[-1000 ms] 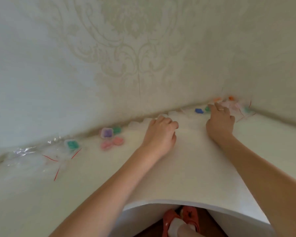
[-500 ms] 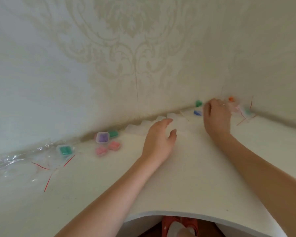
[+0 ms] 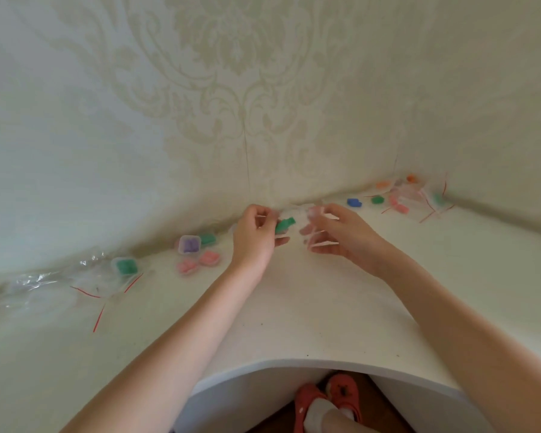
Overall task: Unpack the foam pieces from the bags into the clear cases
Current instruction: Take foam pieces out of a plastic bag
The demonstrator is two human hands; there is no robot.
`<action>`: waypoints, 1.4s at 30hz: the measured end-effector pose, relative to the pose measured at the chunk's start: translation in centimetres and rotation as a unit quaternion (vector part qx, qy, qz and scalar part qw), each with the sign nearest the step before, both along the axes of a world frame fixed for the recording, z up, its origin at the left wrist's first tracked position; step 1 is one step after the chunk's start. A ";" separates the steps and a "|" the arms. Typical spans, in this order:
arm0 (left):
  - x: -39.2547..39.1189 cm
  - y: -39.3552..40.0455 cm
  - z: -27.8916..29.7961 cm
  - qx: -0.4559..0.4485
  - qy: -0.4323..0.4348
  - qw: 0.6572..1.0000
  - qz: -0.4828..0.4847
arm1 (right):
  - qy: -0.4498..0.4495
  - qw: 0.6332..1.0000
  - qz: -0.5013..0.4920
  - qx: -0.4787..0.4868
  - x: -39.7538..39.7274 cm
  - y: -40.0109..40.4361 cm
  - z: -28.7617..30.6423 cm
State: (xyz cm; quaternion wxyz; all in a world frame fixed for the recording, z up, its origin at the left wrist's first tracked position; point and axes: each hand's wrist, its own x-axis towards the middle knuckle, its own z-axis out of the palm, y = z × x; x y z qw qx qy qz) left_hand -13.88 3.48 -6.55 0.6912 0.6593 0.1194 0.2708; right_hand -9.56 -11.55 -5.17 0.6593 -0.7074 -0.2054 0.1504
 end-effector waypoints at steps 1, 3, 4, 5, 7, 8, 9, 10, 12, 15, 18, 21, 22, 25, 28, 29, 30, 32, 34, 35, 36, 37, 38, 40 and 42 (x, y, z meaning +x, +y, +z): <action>0.0 0.2 -0.4 0.022 -0.010 1.000 0.014 | -0.009 1.000 0.005 -0.010 0.0 -0.1 -0.2; 0.0 0.5 -0.9 0.074 -0.025 0.996 0.035 | -0.039 0.999 -0.019 -0.021 0.0 -0.1 -0.4; 0.1 0.5 -1.0 0.098 -0.028 0.994 0.047 | -0.043 0.998 -0.040 -0.017 0.1 -0.2 -0.5; 0.2 0.6 -1.1 0.113 -0.033 0.991 0.062 | -0.038 0.998 -0.057 -0.005 0.3 -0.3 -0.5; 0.4 0.6 -1.2 0.128 -0.049 0.986 0.092 | -0.020 0.997 -0.072 0.024 0.6 -0.4 -0.5; 0.5 0.5 -1.2 0.130 -0.055 0.984 0.105 | -0.014 0.997 -0.072 0.032 0.6 -0.4 -0.5; 0.5 0.4 -1.2 0.133 -0.061 0.983 0.115 | -0.010 0.997 -0.071 0.038 0.6 -0.3 -0.5; 0.4 0.4 -1.3 0.146 -0.065 0.979 0.129 | -0.008 0.997 -0.069 0.045 0.6 -0.3 -0.5; 0.3 0.6 -1.5 0.194 -0.080 0.962 0.172 | -0.004 0.996 -0.071 0.055 0.5 -0.2 -0.5; -0.2 0.4 -1.3 0.254 -0.133 0.938 0.196 | -0.026 0.994 -0.098 0.045 0.6 -0.2 -0.4; -0.7 -0.6 -1.1 0.311 -0.177 0.916 0.181 | -0.072 0.991 -0.112 0.018 0.7 -0.2 -0.2; -0.8 -1.0 -1.0 0.409 -0.201 0.873 0.172 | -0.072 0.995 -0.067 0.002 0.4 -0.2 -0.1; -0.8 -1.1 -1.0 0.439 -0.203 0.860 0.164 | -0.062 0.997 -0.038 0.003 0.3 -0.2 -0.1; -0.9 -1.4 -1.1 0.434 -0.170 0.881 0.078 | -0.038 0.999 0.020 0.000 0.2 -0.1 -0.3; -0.9 -1.6 -1.3 0.370 -0.105 0.923 -0.020 | -0.019 1.000 0.025 0.003 0.2 0.1 -0.5; -0.8 -1.7 -1.4 0.355 -0.096 0.929 -0.034 | -0.009 1.000 0.029 0.007 0.2 0.1 -0.6; -0.8 -1.8 -1.4 0.339 -0.089 0.936 -0.042 | 0.000 0.999 0.032 0.008 0.2 0.2 -0.6; -0.9 -2.0 -1.2 0.296 -0.070 0.951 -0.058 | -0.001 1.000 0.030 0.005 0.3 0.1 -0.7; -0.8 -1.9 -0.9 0.233 -0.047 0.967 -0.089 | -0.016 1.000 0.024 0.007 0.4 0.1 -0.8; -0.8 -1.8 -0.8 0.190 -0.031 0.975 -0.110 | -0.024 0.999 0.020 0.011 0.5 0.1 -0.8; -0.9 -1.8 -0.6 0.141 -0.015 0.981 -0.129 | -0.031 0.999 0.020 0.018 0.5 0.1 -0.8; -0.9 -1.7 -0.5 0.095 -0.004 0.985 -0.144 | -0.043 0.998 0.028 0.024 0.4 0.2 -0.8; -0.9 -1.7 -0.5 0.066 0.005 0.987 -0.149 | -0.057 0.997 0.038 0.022 0.4 0.2 -0.8; -0.9 -1.7 -0.4 0.068 0.012 0.989 -0.133 | -0.094 0.995 0.041 -0.003 0.2 0.3 -0.9; -0.9 -1.9 -0.5 0.070 0.015 0.991 -0.111 | -0.129 0.991 0.018 -0.033 -0.1 0.6 -1.0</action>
